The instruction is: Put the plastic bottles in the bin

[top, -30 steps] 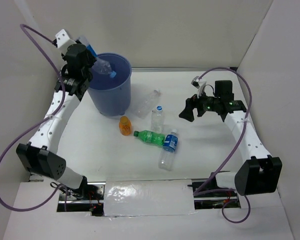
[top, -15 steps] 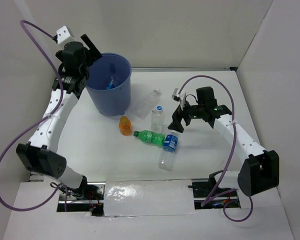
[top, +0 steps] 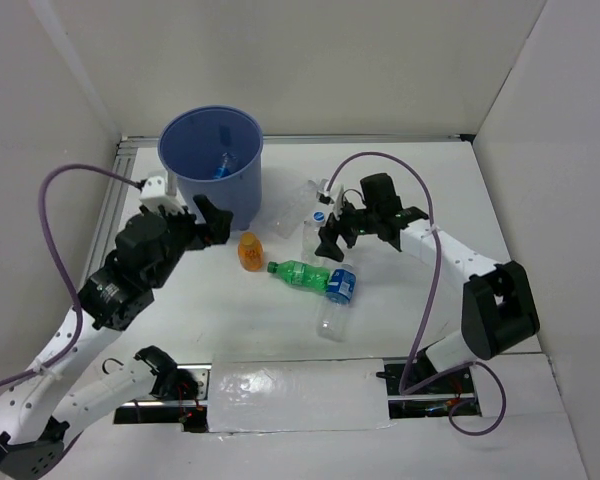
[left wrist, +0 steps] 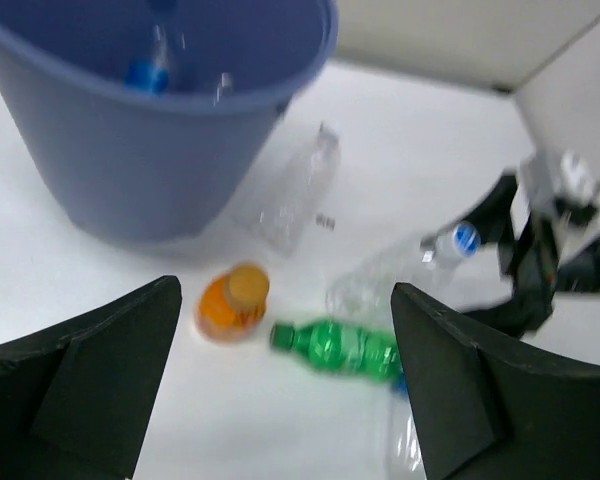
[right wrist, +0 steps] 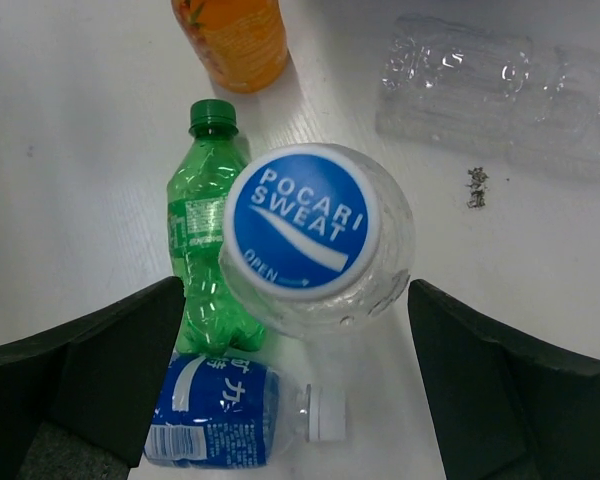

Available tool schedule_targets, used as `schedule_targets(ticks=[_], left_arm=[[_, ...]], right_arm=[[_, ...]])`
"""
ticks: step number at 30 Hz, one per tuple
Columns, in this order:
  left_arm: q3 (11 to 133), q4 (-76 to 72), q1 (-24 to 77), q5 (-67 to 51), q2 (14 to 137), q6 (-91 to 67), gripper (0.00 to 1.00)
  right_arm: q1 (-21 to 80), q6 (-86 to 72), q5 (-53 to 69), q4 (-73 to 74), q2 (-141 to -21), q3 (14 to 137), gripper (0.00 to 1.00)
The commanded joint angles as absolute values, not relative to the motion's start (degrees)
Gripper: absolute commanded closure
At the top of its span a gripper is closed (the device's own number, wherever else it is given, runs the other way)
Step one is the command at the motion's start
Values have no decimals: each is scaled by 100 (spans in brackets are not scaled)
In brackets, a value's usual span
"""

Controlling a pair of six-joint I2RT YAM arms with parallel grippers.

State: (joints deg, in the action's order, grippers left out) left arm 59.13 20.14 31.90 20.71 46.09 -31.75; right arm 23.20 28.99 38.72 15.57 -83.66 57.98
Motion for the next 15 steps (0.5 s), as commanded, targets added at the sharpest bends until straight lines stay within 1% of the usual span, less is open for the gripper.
schedule_targets(ticks=[1, 3, 5, 7, 11, 15], left_arm=[[5450, 2495, 3515, 2065, 4308, -3541, 1], [5118, 2566, 3656, 2065, 4149, -3779, 3], [4897, 2741, 3787, 1847, 4043, -4041, 3], [4545, 2742, 3788, 1505, 3981, -4235, 5], [4000, 2742, 3788, 1187, 3929, -4482, 5], [3648, 2742, 3788, 1081, 3814, -4745, 5]], right_arm=[[2443, 2708, 3779, 1020, -8525, 6125, 1], [2496, 2707, 3779, 967, -8604, 6126, 1], [2557, 2567, 3727, 905, -8727, 6179, 1], [2558, 2392, 3727, 713, -8797, 6231, 2], [2558, 2285, 3779, 633, -8930, 6398, 11], [2558, 2285, 3902, 633, -8982, 6451, 38]])
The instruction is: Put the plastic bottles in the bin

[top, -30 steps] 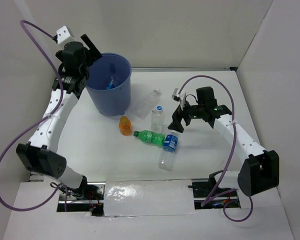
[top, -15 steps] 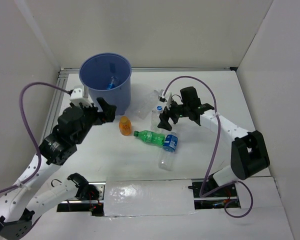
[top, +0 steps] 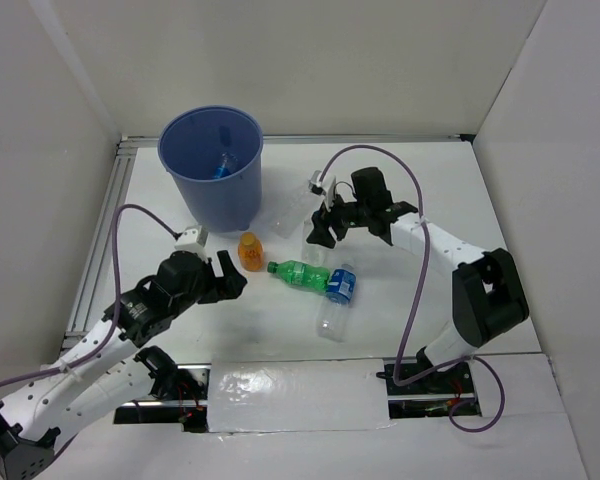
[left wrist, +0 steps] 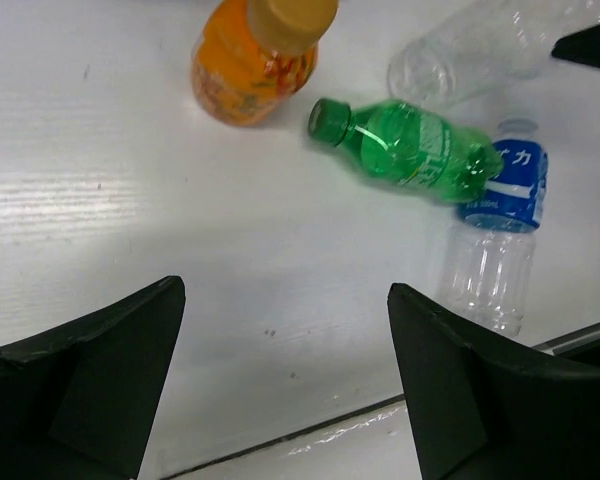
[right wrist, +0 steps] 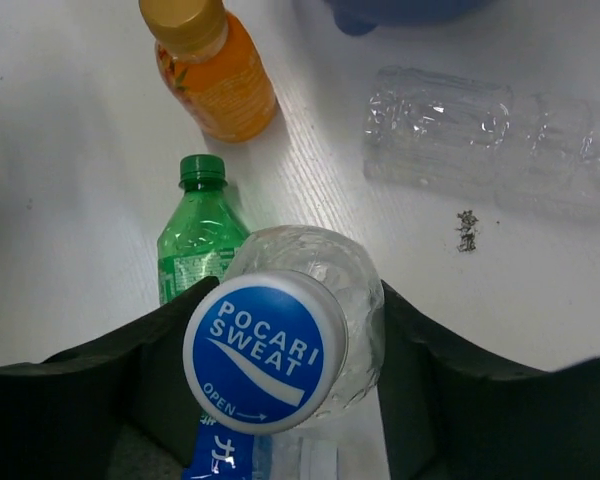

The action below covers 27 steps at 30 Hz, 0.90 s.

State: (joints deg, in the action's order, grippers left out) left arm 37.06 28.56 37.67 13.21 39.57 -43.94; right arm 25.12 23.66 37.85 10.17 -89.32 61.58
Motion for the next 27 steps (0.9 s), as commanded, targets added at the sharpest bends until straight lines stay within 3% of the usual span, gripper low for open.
schedule_targets(ticks=[1, 2, 5, 12, 19, 25, 27], left_arm=[[3569, 2742, 3788, 1081, 3814, -4746, 5], [3568, 2690, 3788, 1081, 3814, -4798, 5], [3498, 2629, 3788, 1081, 3885, -4747, 5], [3200, 2109, 3788, 527, 4323, -4614, 5], [3138, 1741, 3990, 527, 4570, -4482, 5], [3260, 1740, 4595, 1238, 4737, -4280, 5], [3261, 1671, 4798, 1686, 4790, -4228, 4]], right_arm=[[2558, 2285, 3955, 702, -8982, 6451, 43], [2558, 2285, 4007, 851, -8904, 6451, 58], [2558, 2391, 4122, 1281, -8667, 6705, 68], [2558, 2128, 4421, 1731, -8332, 8312, 70], [2926, 1573, 3982, 1539, -9279, 10702, 72], [3471, 1230, 3692, 1424, -10194, 12321, 72], [3594, 1178, 3612, 1362, -10546, 12541, 65]])
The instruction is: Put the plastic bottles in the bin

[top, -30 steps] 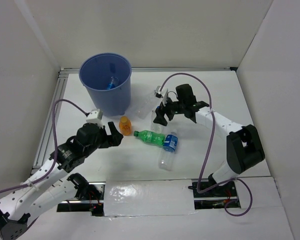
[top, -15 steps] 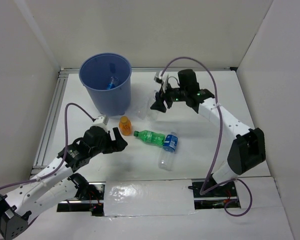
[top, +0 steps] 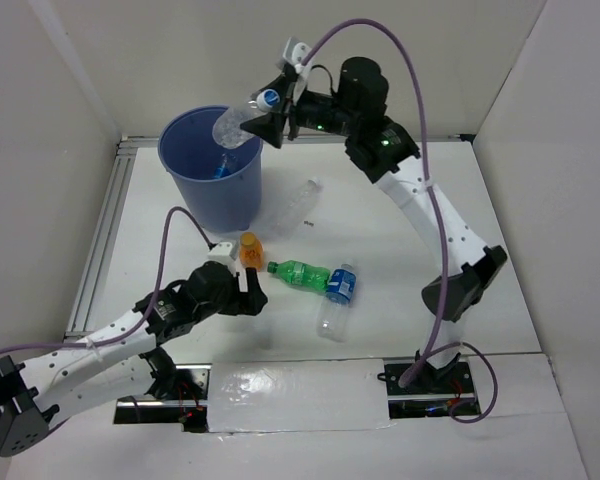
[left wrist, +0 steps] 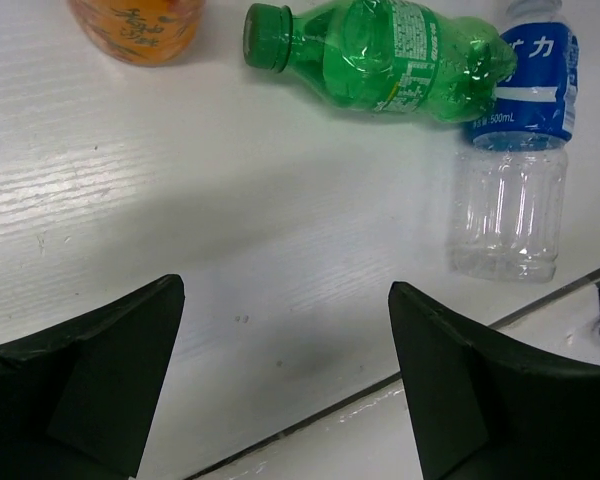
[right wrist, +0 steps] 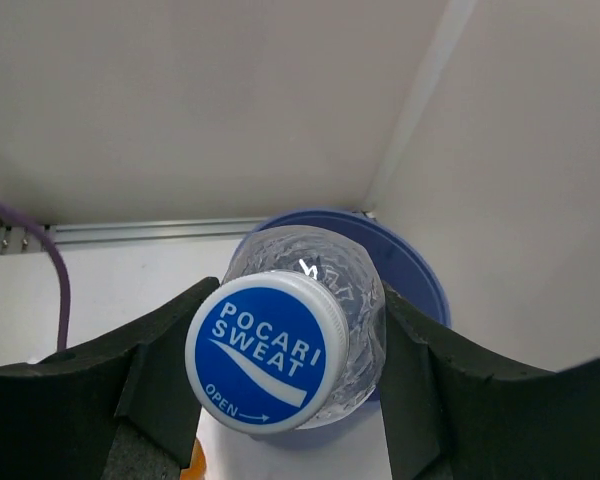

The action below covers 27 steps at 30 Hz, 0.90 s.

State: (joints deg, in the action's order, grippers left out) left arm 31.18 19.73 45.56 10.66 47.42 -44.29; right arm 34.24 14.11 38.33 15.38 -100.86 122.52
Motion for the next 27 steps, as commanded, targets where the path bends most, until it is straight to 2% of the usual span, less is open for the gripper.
schedule_targets(ticks=[1, 2, 3, 4, 5, 6, 7, 8, 12, 16, 19, 21, 23, 24, 25, 27], left_arm=[[3313, 1670, 4982, 1844, 4877, -4228, 4], [3313, 1592, 5062, 2046, 4930, -4228, 4], [3366, 1591, 5132, 2396, 4992, -4280, 3], [3453, 1591, 5194, 2582, 5070, -4280, 3], [3506, 1591, 5194, 2741, 5167, -4280, 3], [3568, 1591, 5194, 3038, 5359, -4350, 1], [3708, 1591, 5194, 3163, 5474, -4351, 1], [3787, 1539, 5116, 3295, 5580, -4290, 1], [4113, 1266, 4860, 3296, 6194, -3965, 1], [4385, 853, 4597, 3295, 6721, -3744, 1], [4657, 853, 4465, 3472, 7109, -3639, 1], [4737, 696, 4395, 3533, 7478, -3552, 0], [4790, 572, 4342, 3629, 7707, -3428, 0], [4851, 571, 4342, 3839, 7934, -3428, 0], [4904, 510, 4342, 3893, 8067, -3428, 0], [5071, 457, 4280, 3894, 8331, -3366, 0]], right_arm=[[3717, 1178, 3517, 1301, -10669, 12612, 62], [3770, 1126, 3446, 1249, -10914, 12612, 59], [3823, 1073, 3315, 1248, -11038, 12769, 47], [3823, 1072, 3261, 1248, -11161, 12823, 43], [3823, 1072, 3182, 1248, -11345, 12875, 34], [3823, 1020, 2990, 1187, -11408, 12876, 25], [3823, 1020, 2901, 1187, -11460, 12937, 5], [3823, 967, 2848, 1187, -11513, 12990, 0], [3516, 712, 2884, 1239, -11347, 13026, 0], [2955, 712, 2804, 1607, -10742, 12422, 0], [2420, 843, 3058, 2091, -10153, 11597, 28], [2102, 792, 3338, 2180, -9619, 11051, 52], [1742, 791, 3506, 2241, -9239, 10163, 52], [1653, 878, 3507, 2241, -8854, 9882, 48], [1574, 931, 3646, 2241, -8668, 9592, 37], [1363, 932, 3700, 2241, -8299, 8765, 27]])
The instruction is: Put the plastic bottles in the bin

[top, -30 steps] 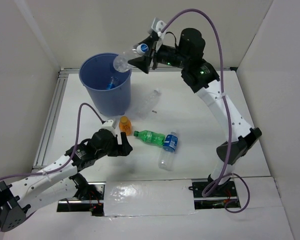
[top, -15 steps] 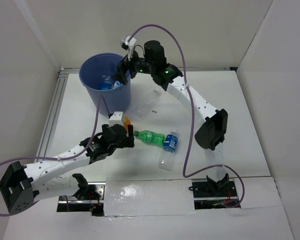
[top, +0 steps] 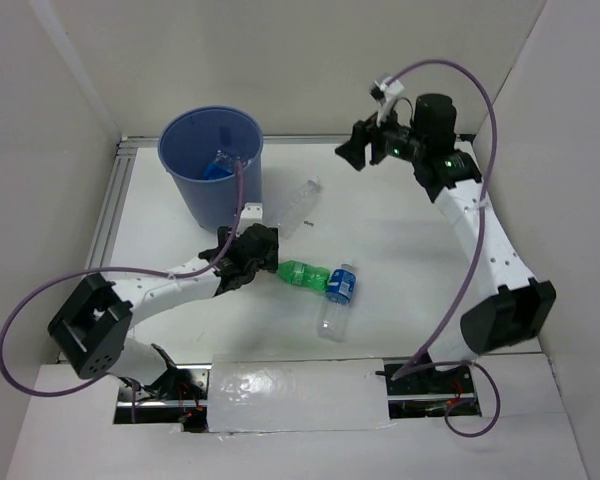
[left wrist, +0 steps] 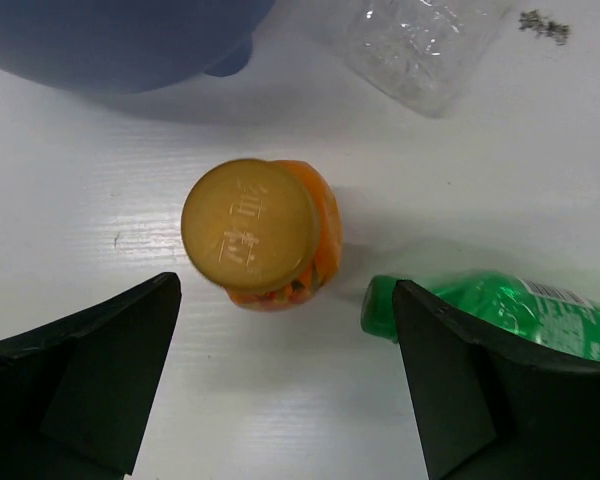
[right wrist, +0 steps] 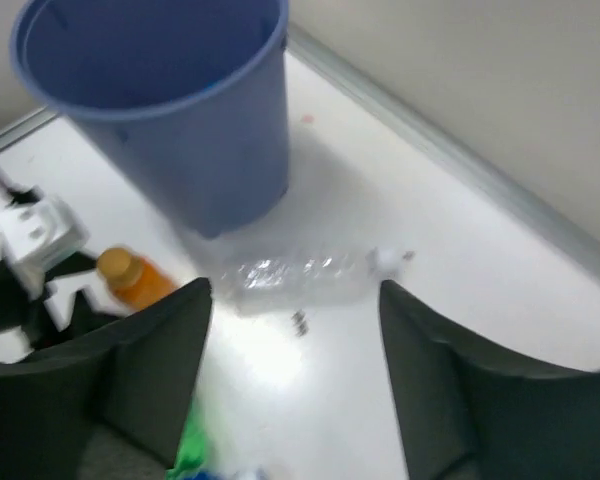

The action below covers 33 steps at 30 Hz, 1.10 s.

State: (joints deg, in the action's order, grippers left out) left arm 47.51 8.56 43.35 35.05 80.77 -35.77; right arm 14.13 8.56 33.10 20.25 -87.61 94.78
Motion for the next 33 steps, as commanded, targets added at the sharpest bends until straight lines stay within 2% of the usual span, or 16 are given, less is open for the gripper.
schedule_targets(ticks=[1, 2, 6, 9, 10, 11, 13, 14, 16, 19, 21, 22, 26, 31, 33], left_arm=[[5123, 457, 4280, 4033, 8602, -3366, 0], [5185, 457, 4280, 4086, 8744, -3366, 0], [5519, 676, 4228, 4289, 9307, -3507, 4], [5467, 572, 4280, 4149, 9177, -3507, 32], [5467, 502, 4411, 4148, 9080, -3420, 41], [5388, 449, 4499, 4148, 8957, -3419, 61], [5335, 448, 4797, 4209, 8520, -3340, 77], [5335, 518, 4895, 4262, 8334, -3340, 79], [5335, 632, 5175, 4315, 7921, -3235, 79], [5484, 388, 5405, 4193, 7042, -2701, 79], [5826, 194, 5458, 4140, 6629, -2375, 79], [5975, 115, 5458, 4253, 6566, -2156, 79], [6949, -367, 4906, 4377, 6635, -1706, 77], [7900, -510, 3693, 4561, 7302, -1652, 73], [8486, -239, 3194, 4562, 7827, -1854, 68]], right_arm=[[1310, 932, 3770, 2189, -7984, 8528, 23], [1257, 932, 3771, 2188, -7841, 8108, 19], [950, 879, 3876, 2188, -7287, 7235, 18], [818, 949, 4008, 2241, -7014, 6805, 21], [739, 1036, 4069, 2311, -6909, 6716, 27], [738, 1150, 4122, 2312, -6908, 6628, 31], [598, 1265, 4183, 2391, -6838, 6417, 41], [598, 1327, 4184, 2478, -6777, 6346, 53], [536, 1572, 4367, 2627, -6776, 6136, 62], [483, 2151, 4622, 2873, -6715, 5820, 64], [545, 2652, 4711, 3050, -6592, 5626, 55], [623, 2820, 4781, 3128, -6592, 5451, 44], [764, 3479, 4896, 3462, -6592, 5273, 22], [1186, 3814, 4475, 3586, -6768, 5273, 17], [1256, 3684, 4115, 3586, -6837, 5326, 17]])
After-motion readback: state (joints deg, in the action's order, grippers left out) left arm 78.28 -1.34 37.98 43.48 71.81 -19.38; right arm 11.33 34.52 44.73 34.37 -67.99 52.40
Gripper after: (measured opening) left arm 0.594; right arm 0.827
